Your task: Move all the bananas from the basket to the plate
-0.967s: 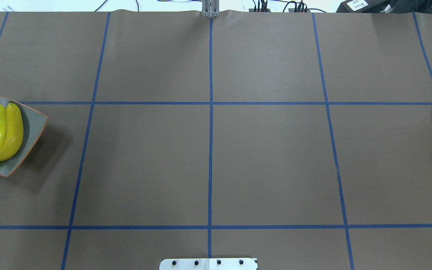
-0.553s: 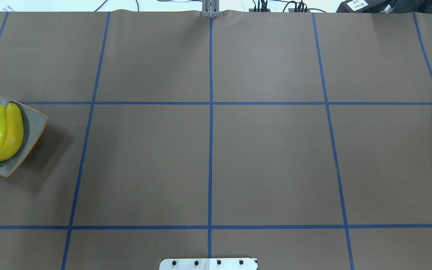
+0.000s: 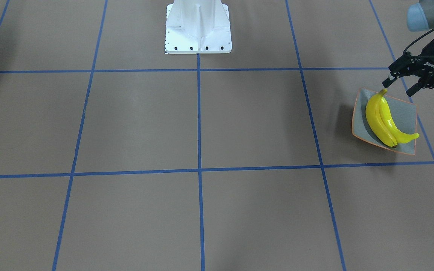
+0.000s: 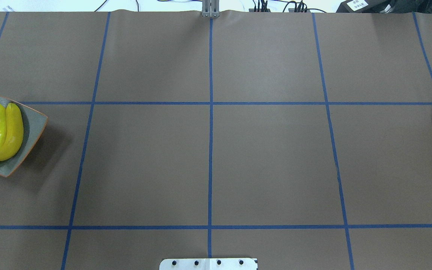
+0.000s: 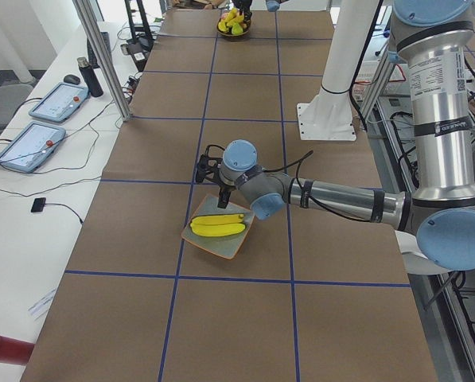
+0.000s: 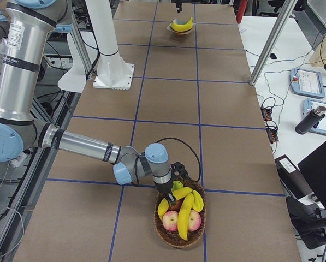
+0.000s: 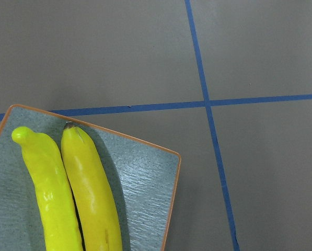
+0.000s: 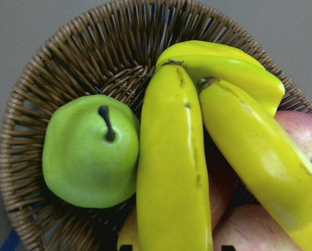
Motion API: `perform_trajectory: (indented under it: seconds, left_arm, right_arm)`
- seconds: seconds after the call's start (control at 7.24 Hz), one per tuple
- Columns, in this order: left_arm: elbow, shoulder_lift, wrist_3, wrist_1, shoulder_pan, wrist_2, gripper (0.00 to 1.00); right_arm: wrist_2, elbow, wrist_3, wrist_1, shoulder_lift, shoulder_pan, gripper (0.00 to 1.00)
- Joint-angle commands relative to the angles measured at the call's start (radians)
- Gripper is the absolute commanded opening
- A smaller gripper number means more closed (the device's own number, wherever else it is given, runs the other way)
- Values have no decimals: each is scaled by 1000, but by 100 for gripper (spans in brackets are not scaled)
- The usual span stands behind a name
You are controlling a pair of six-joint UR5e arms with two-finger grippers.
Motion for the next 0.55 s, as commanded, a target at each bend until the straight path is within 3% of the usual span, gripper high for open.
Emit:
perform_trajectory:
  seconds: [0.0, 0.41]
  left_arm:
    - [2, 0, 0, 0, 0, 0, 100]
    - [2, 0, 0, 0, 2, -2, 100]
  right_arm:
    - [-1, 17, -35, 0, 0, 3, 1]
    - [38, 67, -99, -14, -2, 73, 0]
